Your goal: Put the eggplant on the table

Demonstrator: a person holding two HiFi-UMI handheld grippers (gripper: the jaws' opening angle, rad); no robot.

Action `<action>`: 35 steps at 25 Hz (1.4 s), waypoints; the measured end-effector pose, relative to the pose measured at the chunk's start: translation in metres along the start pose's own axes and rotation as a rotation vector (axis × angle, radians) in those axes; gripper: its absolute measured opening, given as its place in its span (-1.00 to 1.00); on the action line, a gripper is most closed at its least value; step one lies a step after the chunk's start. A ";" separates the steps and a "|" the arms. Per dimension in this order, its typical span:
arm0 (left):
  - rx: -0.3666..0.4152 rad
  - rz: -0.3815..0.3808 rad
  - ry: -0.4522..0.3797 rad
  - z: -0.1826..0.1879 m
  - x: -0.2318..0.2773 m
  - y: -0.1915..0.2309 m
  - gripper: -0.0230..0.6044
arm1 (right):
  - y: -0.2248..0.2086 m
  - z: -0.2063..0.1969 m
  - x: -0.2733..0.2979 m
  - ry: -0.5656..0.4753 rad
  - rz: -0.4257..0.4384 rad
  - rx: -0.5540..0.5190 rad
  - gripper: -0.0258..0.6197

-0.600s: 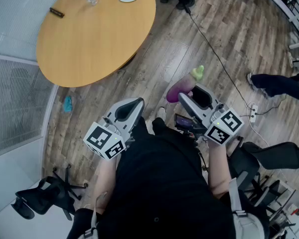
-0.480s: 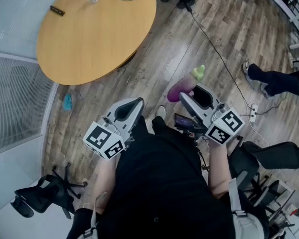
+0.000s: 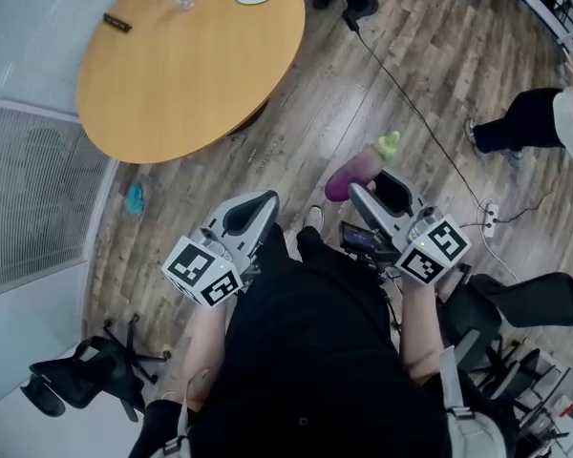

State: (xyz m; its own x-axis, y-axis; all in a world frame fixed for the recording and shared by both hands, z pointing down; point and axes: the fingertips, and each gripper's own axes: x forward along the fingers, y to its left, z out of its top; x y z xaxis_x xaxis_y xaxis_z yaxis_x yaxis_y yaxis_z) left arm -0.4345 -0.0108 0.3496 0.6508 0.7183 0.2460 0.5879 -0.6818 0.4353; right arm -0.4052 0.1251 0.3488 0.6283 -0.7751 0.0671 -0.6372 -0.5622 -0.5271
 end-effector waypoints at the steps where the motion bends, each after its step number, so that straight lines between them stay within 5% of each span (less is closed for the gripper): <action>1: -0.002 0.001 -0.001 0.000 0.000 -0.001 -0.89 | 0.000 0.000 -0.001 -0.001 0.002 -0.001 -0.32; 16: -0.032 -0.005 0.016 0.000 0.000 0.017 -0.89 | -0.002 -0.012 0.014 0.023 -0.009 0.023 -0.32; 35: 0.023 -0.203 0.042 0.076 0.102 0.095 -0.89 | -0.063 0.069 0.077 -0.056 -0.185 -0.069 -0.32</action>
State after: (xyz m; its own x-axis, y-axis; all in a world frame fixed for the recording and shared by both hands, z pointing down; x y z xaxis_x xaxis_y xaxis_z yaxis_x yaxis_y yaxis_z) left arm -0.2759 -0.0129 0.3508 0.4974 0.8461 0.1918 0.7161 -0.5252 0.4597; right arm -0.2857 0.1212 0.3288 0.7600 -0.6407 0.1090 -0.5368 -0.7134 -0.4505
